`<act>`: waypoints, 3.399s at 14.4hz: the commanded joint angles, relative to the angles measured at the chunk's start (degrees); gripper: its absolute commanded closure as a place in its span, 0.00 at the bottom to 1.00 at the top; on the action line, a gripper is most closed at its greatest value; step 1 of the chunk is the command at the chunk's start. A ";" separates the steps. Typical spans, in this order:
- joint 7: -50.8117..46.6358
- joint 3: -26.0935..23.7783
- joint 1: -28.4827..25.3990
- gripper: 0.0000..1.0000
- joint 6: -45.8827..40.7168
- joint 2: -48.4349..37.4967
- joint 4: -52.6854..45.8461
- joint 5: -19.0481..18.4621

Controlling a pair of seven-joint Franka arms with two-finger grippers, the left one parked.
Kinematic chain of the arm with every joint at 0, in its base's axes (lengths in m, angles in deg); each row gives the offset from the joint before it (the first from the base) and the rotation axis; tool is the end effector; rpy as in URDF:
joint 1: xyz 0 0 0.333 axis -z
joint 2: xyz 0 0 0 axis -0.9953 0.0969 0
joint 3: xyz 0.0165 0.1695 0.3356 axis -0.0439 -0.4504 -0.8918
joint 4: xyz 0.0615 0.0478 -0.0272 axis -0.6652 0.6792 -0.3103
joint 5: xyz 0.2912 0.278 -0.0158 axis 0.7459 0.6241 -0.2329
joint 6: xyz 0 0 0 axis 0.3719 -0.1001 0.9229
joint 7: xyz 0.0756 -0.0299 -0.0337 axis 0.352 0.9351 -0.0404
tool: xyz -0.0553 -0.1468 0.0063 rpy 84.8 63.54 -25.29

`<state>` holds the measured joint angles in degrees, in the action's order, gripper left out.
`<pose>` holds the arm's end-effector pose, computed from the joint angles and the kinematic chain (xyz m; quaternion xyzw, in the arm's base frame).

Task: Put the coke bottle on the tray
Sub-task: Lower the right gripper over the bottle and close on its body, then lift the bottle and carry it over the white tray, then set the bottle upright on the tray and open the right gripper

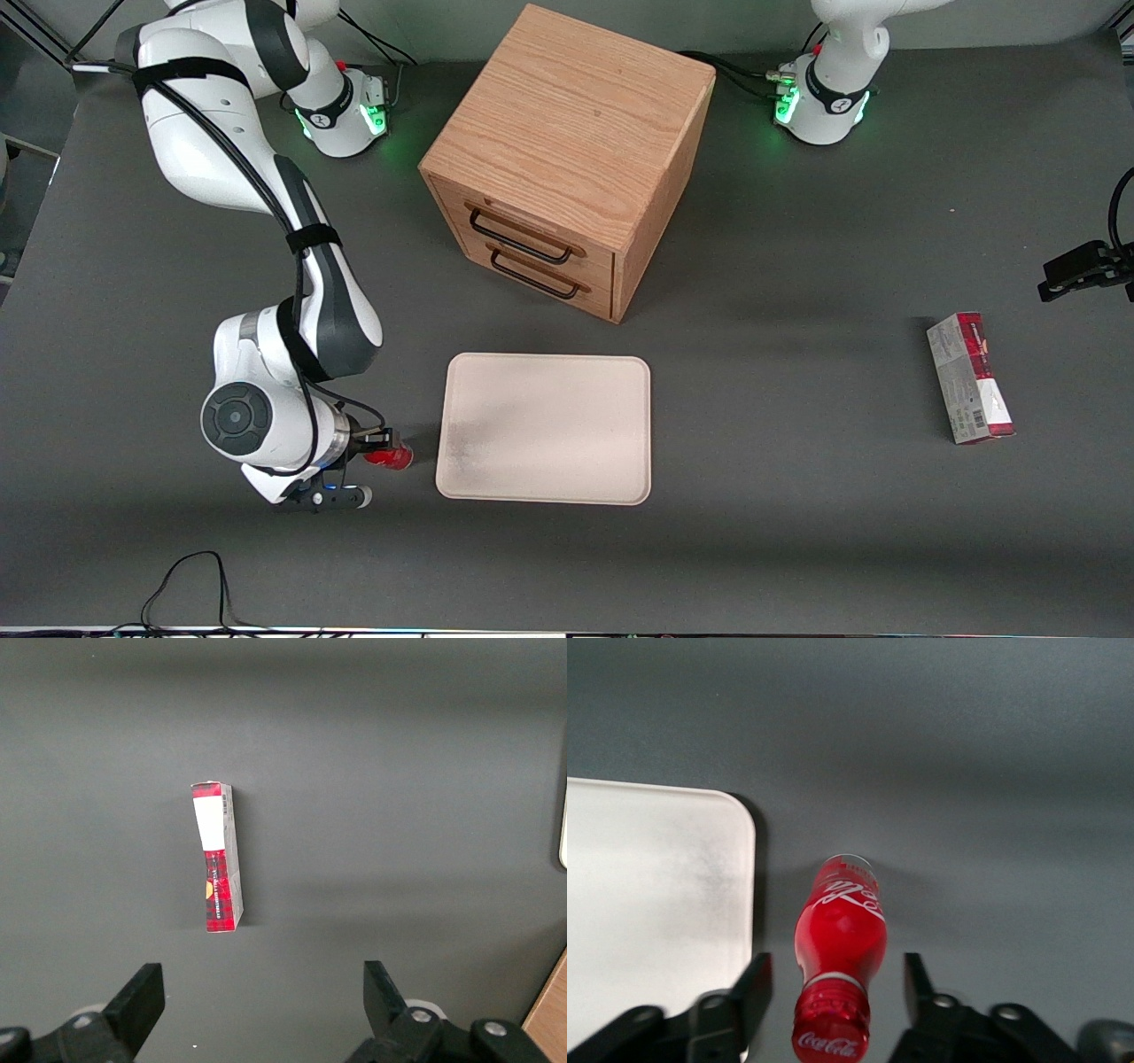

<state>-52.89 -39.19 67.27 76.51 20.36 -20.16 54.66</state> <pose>0.7831 0.2029 0.3025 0.9994 0.0170 -0.0246 0.0187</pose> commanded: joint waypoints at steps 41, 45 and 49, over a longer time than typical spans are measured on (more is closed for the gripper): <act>-10.09 -3.39 -6.56 1.00 -12.07 -0.26 -16.11 -1.92; -10.00 -3.39 -6.56 1.00 -8.03 5.01 -15.85 -1.92; -10.35 -3.39 -6.65 1.00 -5.04 7.66 -15.50 -1.92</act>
<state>-62.18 -42.66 60.91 71.09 27.06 -33.62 53.46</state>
